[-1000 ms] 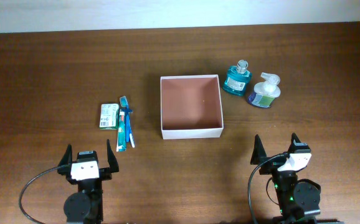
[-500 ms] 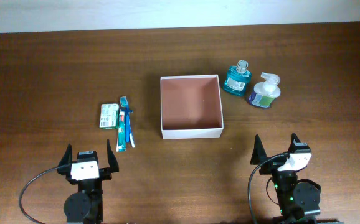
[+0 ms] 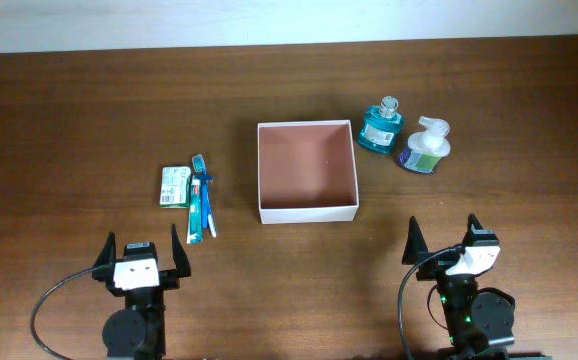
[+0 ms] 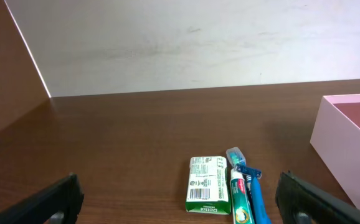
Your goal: Pack container
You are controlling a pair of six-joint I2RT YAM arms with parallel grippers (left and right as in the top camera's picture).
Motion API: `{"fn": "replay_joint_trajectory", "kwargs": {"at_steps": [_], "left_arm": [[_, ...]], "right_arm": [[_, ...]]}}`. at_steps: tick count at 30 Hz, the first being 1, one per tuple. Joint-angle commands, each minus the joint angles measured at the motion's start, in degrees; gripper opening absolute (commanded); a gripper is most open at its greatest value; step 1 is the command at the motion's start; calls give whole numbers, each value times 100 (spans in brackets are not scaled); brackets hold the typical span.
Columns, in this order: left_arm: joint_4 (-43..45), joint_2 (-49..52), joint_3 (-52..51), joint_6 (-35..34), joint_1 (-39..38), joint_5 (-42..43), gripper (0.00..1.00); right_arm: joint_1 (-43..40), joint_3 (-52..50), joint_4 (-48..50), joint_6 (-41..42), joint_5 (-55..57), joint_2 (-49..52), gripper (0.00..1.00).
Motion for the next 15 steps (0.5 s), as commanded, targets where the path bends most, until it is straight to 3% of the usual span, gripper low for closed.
{"fn": "replay_joint_trajectory", "kwargs": {"at_steps": [1,9,15], "left_arm": [[-4,-22,-33,96,11,63,99],[-4,-22,-33,96,11,63,99],[-4,-22,-33,96,11,63,99]], "right_arm": [[-48,-42,7,13,-57,-48,99],[-48,525,46,-229,-560,17,99],[-48,2020,-498,-306,686,977,99]]}}
